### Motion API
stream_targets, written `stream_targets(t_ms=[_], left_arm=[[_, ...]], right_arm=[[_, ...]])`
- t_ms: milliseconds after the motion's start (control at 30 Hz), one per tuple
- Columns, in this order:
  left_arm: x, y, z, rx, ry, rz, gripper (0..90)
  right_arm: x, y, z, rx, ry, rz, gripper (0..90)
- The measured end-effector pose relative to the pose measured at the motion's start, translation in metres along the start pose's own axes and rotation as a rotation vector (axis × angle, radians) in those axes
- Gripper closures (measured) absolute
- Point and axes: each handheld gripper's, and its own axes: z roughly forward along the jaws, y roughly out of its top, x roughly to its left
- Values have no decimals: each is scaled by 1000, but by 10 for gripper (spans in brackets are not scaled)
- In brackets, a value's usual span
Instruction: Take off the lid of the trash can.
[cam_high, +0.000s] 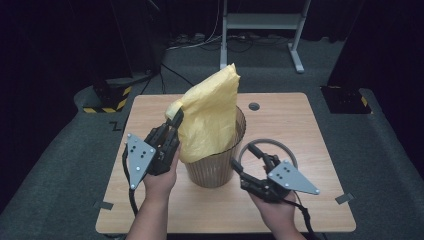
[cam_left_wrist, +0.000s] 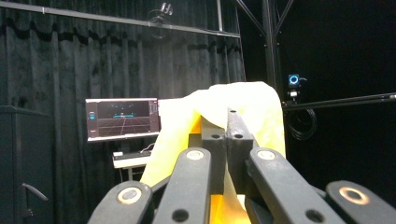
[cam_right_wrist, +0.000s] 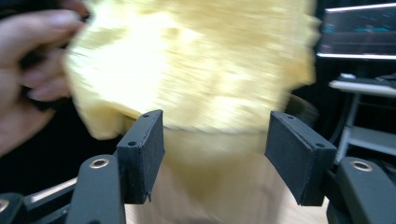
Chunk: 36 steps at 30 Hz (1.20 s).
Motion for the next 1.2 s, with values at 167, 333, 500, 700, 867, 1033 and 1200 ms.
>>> stream_targets(t_ms=[167,333,500,700,867,1033,1200], left_arm=[[-1,3,0,-10,-5,-6,891],[0,11,-4,-26,-14,-3,891],[-1,16,-9,-35,-24,13,890],[-8,14,-16,-33,-53,28,876],[-24,-4,-9,34,-108,32,843],[-29,-14,-6,61,-128,24,700],[-22,-26,-11,95,-91,16,603]], right_arm=[[35,13,32,11,62,-56,371],[66,23,64,56,66,-131,447],[73,26,73,94,32,-165,873],[53,32,62,80,-47,-184,900],[20,34,48,71,-142,-180,900],[-1,29,39,63,-198,-157,900],[-11,28,31,49,-215,-144,900]])
